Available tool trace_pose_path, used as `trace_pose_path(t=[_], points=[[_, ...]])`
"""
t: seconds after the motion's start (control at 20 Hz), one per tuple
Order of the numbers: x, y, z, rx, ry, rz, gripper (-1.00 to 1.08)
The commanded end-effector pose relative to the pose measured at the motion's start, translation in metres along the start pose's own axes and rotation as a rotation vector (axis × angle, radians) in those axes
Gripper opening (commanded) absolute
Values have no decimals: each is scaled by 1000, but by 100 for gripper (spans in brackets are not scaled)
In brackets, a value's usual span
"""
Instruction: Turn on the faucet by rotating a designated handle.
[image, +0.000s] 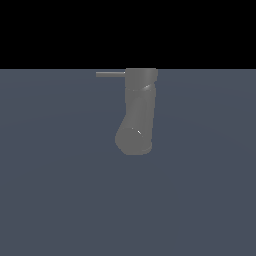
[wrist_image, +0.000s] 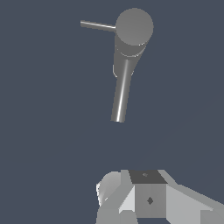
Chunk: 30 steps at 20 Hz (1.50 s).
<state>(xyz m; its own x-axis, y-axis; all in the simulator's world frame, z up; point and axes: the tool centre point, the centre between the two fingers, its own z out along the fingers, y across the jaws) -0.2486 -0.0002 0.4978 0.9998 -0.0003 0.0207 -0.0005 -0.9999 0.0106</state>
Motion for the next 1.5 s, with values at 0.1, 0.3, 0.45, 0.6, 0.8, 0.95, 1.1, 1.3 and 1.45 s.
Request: trace_pose_path(t=[0.1, 0.3, 0.45, 0.6, 0.8, 0.95, 1.1, 1.3, 1.45], points=[[1, -1, -1, -1, 3, -2, -100], [8, -11, -7, -9, 26, -17, -100], [10, -15, -10, -14, 36, -30, -100], [10, -14, -9, -13, 35, -29, -100], [13, -15, -9, -10, 34, -12, -100], [18, -15, -8, -6, 34, 12, -100], [26, -16, -6, 0, 32, 47, -100], [39, -18, -4, 10, 29, 110, -100], [52, -20, 0, 19, 25, 171, -100]])
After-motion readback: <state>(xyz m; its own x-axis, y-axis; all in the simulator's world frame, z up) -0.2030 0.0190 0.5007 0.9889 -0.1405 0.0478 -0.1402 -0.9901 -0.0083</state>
